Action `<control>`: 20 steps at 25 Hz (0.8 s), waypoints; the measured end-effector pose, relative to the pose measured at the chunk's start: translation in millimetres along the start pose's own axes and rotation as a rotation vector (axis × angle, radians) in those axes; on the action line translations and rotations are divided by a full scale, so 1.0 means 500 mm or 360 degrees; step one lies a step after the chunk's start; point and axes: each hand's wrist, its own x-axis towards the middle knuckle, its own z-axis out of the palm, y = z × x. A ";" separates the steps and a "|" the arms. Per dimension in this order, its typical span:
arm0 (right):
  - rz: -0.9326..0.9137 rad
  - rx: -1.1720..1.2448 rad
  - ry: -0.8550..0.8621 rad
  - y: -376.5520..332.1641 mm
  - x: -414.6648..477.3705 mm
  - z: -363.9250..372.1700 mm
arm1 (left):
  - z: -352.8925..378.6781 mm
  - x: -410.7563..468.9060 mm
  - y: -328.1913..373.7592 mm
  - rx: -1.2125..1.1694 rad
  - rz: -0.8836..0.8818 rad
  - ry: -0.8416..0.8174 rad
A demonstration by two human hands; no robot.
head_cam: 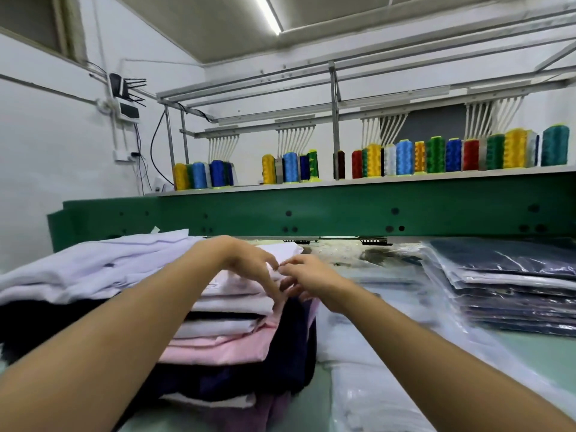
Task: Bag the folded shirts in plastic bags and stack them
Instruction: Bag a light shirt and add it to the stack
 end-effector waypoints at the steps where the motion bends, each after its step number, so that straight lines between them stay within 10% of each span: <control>1: 0.0041 0.0015 -0.0029 -0.009 0.006 0.014 | 0.001 -0.010 -0.014 -0.0131 0.0066 -0.0032; 5: 0.0139 0.0312 0.0028 -0.039 0.023 0.060 | 0.028 -0.028 -0.032 -0.0286 0.0256 -0.0049; 12: 0.0197 0.0290 0.0507 -0.063 0.032 0.051 | 0.009 -0.044 -0.086 -0.0077 0.0323 0.0749; 20: 0.0336 0.1243 -0.0026 -0.121 0.081 0.074 | 0.034 -0.046 -0.049 -0.0160 0.0556 0.1507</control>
